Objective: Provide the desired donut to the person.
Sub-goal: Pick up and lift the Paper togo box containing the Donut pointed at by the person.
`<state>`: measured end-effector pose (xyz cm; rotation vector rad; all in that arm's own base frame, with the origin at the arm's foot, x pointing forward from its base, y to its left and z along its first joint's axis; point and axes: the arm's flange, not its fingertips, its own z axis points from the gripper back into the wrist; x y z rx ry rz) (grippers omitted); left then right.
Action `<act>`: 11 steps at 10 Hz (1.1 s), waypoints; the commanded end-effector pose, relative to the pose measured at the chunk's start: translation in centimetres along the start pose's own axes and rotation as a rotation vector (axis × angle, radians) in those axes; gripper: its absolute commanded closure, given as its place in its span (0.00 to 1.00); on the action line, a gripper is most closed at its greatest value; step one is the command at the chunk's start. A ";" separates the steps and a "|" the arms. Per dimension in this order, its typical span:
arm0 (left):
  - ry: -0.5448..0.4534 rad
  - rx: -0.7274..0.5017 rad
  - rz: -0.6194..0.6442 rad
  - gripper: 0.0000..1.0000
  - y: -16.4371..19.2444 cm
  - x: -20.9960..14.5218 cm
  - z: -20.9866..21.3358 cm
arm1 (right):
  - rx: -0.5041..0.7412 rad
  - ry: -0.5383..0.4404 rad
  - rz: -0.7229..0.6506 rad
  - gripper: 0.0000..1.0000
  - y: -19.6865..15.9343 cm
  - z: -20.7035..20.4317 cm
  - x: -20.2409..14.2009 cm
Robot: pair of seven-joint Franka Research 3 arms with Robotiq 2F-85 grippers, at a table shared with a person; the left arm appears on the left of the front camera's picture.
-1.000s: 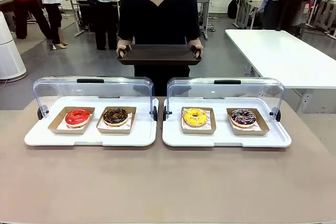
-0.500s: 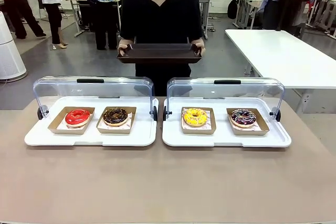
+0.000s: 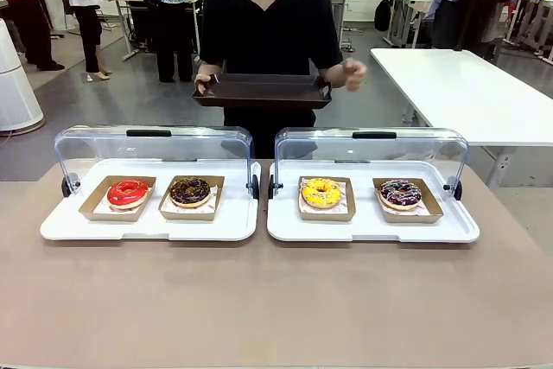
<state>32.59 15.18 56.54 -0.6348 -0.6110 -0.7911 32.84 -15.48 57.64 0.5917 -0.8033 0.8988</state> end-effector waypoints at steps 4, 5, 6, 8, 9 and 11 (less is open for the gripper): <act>-0.182 -0.137 0.060 0.00 0.1 0.2 1.7 | -0.001 -0.011 -0.006 0.00 -0.1 -0.1 0.1; -0.174 -0.110 0.038 0.00 -0.4 0.0 1.3 | -0.001 -0.011 -0.006 0.00 -0.1 -0.1 0.1; -0.174 -0.110 0.038 0.00 -0.4 0.0 1.3 | -0.001 -0.011 -0.006 0.00 -0.1 -0.1 0.1; -0.174 -0.110 0.038 0.00 -0.4 0.0 1.3 | -0.001 -0.011 -0.006 0.00 -0.1 -0.1 0.1; -0.174 -0.110 0.038 0.00 -0.4 0.0 1.3 | -0.001 -0.011 -0.006 0.00 -0.1 -0.1 0.1; -0.174 -0.110 0.038 0.00 -0.4 0.0 1.3 | -0.001 -0.011 -0.006 0.00 -0.1 -0.1 0.1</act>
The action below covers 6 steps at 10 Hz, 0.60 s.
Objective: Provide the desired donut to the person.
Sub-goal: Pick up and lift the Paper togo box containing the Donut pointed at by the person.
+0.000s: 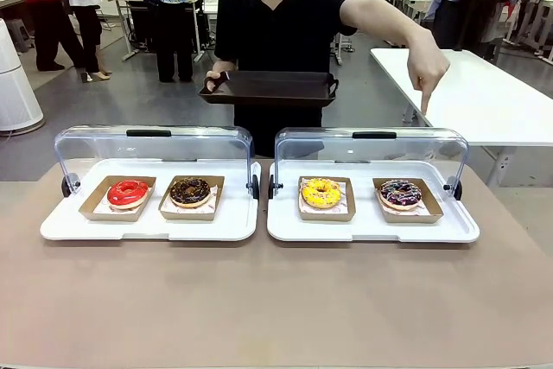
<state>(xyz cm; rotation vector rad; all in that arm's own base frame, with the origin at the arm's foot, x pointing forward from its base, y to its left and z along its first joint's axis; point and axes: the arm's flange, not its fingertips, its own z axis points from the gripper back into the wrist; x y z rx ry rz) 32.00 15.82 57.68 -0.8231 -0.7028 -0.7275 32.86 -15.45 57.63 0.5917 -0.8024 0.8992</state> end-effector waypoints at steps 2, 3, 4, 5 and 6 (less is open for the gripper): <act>-0.005 -0.001 -0.018 0.00 0.1 -0.2 0.0 | -0.002 -0.012 -0.006 0.00 -0.1 0.0 0.1; -0.005 -0.001 -0.018 0.00 0.1 -0.2 0.0 | -0.002 -0.012 -0.006 0.00 -0.1 0.0 0.1; -0.005 -0.001 -0.018 0.00 0.1 -0.2 0.0 | -0.002 -0.012 -0.006 0.00 -0.1 0.0 0.1; -0.005 -0.001 -0.018 0.00 0.1 -0.2 0.0 | 0.000 0.000 0.000 0.00 0.0 0.0 0.0; -0.005 -0.001 -0.018 0.00 0.1 -0.2 0.0 | -0.026 0.090 0.053 0.00 -0.1 -1.7 2.9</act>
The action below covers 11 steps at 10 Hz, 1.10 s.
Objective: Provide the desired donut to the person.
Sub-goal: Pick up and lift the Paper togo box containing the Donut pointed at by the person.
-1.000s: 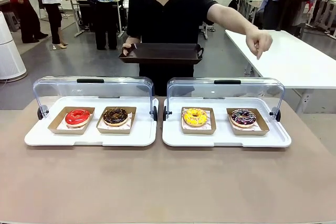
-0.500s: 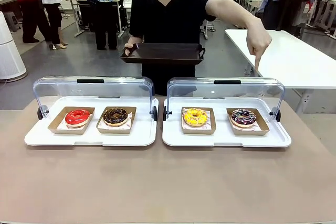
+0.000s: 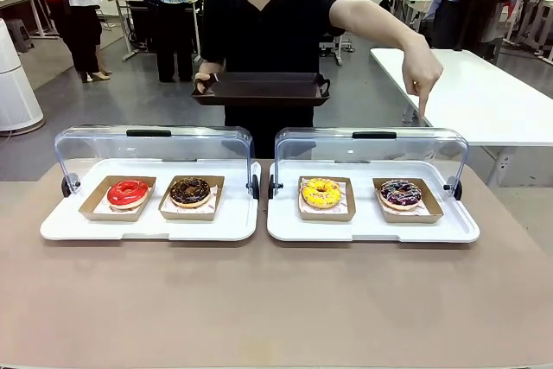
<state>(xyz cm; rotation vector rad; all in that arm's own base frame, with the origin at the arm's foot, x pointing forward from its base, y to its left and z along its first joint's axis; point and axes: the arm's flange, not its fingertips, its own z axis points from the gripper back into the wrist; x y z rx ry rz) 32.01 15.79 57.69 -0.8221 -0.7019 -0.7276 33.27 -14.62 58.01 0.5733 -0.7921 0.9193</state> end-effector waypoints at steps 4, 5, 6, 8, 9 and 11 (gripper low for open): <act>-0.006 -0.001 -0.018 0.00 0.1 -0.2 0.0 | -0.047 0.425 0.231 0.00 0.4 -10.9 11.2; -0.006 -0.001 -0.018 0.00 0.1 -0.2 0.0 | -0.080 0.503 0.267 0.00 1.2 -12.8 11.7; -0.006 -0.001 -0.018 0.00 0.1 -0.2 0.0 | -0.104 0.555 0.308 0.00 2.1 -14.2 11.7; -0.006 -0.001 -0.018 0.00 0.1 -0.2 0.0 | -0.115 0.676 0.380 0.00 3.8 -16.4 10.3; -0.006 -0.001 -0.018 0.00 0.1 -0.2 0.0 | -0.107 0.694 0.393 0.00 4.2 -17.1 9.5; -0.006 -0.001 -0.018 0.00 0.1 -0.2 0.0 | -0.061 0.677 0.406 0.00 5.0 -18.0 8.4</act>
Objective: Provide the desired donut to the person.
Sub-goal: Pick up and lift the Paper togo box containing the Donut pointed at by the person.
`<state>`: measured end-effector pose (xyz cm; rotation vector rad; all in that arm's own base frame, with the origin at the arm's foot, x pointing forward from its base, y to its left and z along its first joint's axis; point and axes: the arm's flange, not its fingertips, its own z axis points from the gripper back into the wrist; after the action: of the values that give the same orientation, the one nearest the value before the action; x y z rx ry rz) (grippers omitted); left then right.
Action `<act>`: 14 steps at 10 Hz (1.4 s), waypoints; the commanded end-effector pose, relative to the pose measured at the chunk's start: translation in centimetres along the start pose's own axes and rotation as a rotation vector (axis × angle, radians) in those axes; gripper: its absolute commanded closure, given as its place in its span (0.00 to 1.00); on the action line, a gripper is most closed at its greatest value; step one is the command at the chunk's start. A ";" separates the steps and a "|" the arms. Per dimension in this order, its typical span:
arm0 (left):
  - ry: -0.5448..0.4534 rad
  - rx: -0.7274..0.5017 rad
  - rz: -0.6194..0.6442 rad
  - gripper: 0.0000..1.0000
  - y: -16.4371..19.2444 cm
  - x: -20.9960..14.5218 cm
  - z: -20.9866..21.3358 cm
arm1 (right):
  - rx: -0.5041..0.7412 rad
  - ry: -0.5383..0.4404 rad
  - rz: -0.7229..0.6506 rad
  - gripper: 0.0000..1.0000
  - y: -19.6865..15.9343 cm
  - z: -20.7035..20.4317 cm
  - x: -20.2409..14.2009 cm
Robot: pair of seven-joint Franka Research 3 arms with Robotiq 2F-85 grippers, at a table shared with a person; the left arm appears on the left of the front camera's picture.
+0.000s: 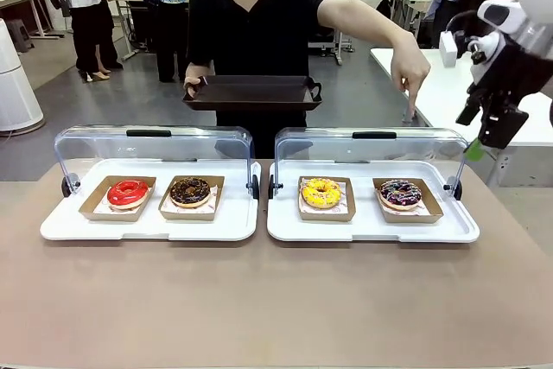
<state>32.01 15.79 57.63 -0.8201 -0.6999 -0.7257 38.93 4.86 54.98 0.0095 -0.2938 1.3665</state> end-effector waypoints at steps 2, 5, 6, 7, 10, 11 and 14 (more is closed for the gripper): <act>-0.008 -0.003 -0.020 0.00 0.1 -0.2 0.1 | 0.000 0.000 0.000 0.00 0.0 0.0 0.0; -0.008 -0.003 -0.020 0.00 0.1 -0.2 0.1 | 0.000 0.000 0.000 0.00 0.0 0.0 0.0; -0.008 -0.003 -0.020 0.00 0.1 -0.2 0.1 | 0.000 0.000 0.000 0.00 0.0 0.0 0.0; -0.008 -0.003 -0.020 0.00 0.1 -0.2 0.1 | 0.000 0.000 0.000 0.00 0.0 0.0 0.0; -0.008 -0.003 -0.020 0.00 0.1 -0.2 0.1 | -0.006 0.042 0.078 0.00 1.5 -2.6 0.6; -0.008 -0.003 -0.020 0.00 0.1 -0.2 0.1 | -0.021 0.083 0.096 0.00 1.7 -4.3 0.9; -0.008 -0.003 -0.020 0.00 0.1 -0.2 0.1 | -0.049 0.190 0.105 0.00 1.5 -10.3 0.9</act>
<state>32.01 15.79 57.63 -0.8198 -0.6997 -0.7259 38.71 7.62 46.60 -0.1312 -0.1942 1.4883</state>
